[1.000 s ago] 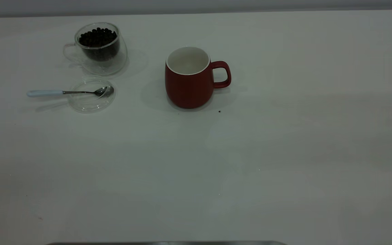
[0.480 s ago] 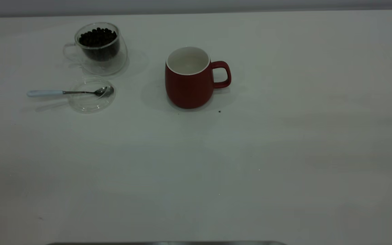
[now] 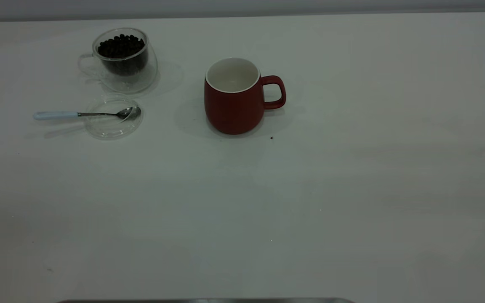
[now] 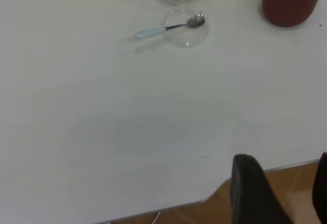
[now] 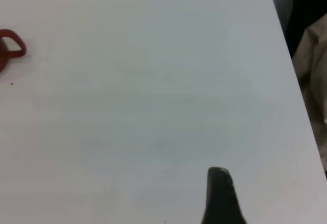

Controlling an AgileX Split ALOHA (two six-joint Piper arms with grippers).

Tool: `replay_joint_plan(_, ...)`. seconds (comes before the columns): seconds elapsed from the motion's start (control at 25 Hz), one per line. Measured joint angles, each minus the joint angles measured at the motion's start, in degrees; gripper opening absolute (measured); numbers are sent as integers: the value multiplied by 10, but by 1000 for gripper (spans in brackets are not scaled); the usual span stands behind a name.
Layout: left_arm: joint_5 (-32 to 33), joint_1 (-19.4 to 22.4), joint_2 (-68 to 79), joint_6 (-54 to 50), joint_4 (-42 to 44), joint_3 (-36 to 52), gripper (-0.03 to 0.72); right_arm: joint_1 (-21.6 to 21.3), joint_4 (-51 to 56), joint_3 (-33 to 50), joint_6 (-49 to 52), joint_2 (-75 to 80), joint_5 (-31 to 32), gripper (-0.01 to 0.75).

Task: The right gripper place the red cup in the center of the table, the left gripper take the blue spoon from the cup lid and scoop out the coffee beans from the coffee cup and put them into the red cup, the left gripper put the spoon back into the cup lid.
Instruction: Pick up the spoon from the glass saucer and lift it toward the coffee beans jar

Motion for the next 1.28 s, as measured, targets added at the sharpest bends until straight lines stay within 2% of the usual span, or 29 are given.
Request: replay_joint_plan(1.28, 0, 0, 0, 0, 0, 0, 354, 0, 21, 0, -32, 0, 0, 531)
